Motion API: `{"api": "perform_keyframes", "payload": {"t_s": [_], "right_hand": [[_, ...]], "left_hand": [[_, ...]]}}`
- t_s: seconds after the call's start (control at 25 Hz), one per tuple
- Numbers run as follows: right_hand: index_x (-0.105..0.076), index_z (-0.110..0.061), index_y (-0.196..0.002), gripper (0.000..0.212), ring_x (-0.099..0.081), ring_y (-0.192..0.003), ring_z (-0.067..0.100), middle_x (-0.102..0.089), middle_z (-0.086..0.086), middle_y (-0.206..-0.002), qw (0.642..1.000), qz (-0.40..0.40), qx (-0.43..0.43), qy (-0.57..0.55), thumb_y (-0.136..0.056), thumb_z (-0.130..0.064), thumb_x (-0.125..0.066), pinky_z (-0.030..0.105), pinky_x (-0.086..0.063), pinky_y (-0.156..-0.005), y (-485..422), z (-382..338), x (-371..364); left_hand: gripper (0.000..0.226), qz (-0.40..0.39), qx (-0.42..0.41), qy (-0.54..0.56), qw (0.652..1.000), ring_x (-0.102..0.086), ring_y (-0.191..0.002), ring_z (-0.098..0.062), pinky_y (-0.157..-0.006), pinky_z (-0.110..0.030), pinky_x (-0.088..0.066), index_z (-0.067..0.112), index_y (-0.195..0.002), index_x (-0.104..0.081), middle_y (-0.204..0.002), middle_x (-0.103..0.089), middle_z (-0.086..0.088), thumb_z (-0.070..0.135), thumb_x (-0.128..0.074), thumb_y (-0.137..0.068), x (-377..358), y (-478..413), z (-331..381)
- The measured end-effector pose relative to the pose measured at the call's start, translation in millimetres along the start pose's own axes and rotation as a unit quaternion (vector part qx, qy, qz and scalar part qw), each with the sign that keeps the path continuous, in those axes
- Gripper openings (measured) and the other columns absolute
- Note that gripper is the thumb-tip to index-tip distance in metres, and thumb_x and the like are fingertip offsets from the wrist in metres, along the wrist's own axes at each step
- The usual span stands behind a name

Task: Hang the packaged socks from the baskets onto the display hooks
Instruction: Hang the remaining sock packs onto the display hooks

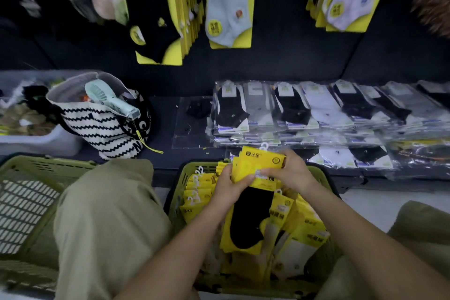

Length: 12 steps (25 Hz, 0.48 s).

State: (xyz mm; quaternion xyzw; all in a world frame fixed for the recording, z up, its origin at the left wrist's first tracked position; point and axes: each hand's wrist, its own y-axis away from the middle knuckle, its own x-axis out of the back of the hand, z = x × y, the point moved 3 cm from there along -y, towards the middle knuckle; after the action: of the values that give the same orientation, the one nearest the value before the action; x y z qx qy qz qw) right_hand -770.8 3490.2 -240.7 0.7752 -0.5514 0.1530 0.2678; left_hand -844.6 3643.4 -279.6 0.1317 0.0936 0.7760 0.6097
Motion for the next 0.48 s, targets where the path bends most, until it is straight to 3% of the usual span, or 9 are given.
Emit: {"api": "perform_keyframes", "payload": {"t_s": [0.12, 0.24, 0.36, 0.48], "right_hand": [[-0.065, -0.018, -0.074, 0.015, -0.065, -0.061, 0.003, -0.07, -0.004, -0.074, 0.983, 0.052, 0.017, -0.176, -0.072, -0.016, -0.079, 0.014, -0.048, -0.052, 1.0, -37.9, 5.1], [-0.063, -0.021, -0.072, 0.014, -0.061, -0.065, 0.008, -0.065, -0.009, -0.07, 0.974, 0.078, 0.037, -0.211, -0.077, -0.026, -0.075, 0.01, -0.045, -0.049, -2.1, -75.6, 15.9], [-0.056, -0.02, -0.075, 0.02, -0.053, -0.058, 0.005, -0.056, -0.007, -0.069, 0.981, 0.08, 0.068, -0.164, -0.079, -0.03, -0.073, 0.019, -0.041, -0.05, -14.0, -120.9, 37.1], [-0.063, -0.015, -0.086, 0.007, -0.059, -0.056, -0.001, -0.063, -0.005, -0.075, 0.969, 0.066, 0.134, -0.198, -0.083, -0.017, -0.069, 0.015, -0.047, -0.046, -21.5, -166.1, 60.1]], "left_hand": [[0.035, 0.009, -0.044, 0.011, 0.999, -0.064, -0.094, -0.014, -0.079, -0.025, -0.052, 0.015, -0.111, -0.054, -0.109, -0.065, -0.005, 0.016, -0.072, -0.081, 21.1, -9.5, 51.4], [0.028, -0.014, -0.089, 0.024, 0.996, -0.065, -0.079, 0.004, -0.066, -0.012, -0.05, 0.03, -0.099, -0.054, -0.097, -0.066, 0.009, 0.019, -0.072, -0.081, 36.7, -17.0, 97.8], [0.032, -0.018, -0.133, 0.041, 0.99, -0.066, -0.091, -0.007, -0.071, -0.016, -0.052, 0.029, -0.104, -0.054, -0.103, -0.066, 0.006, 0.019, -0.072, -0.08, 52.4, -22.3, 143.0], [0.04, -0.031, -0.158, 0.081, 0.983, -0.062, -0.108, -0.022, -0.088, -0.032, -0.053, 0.015, -0.12, -0.051, -0.118, -0.063, -0.008, 0.016, -0.067, -0.084, 62.6, -25.7, 188.2]]}}
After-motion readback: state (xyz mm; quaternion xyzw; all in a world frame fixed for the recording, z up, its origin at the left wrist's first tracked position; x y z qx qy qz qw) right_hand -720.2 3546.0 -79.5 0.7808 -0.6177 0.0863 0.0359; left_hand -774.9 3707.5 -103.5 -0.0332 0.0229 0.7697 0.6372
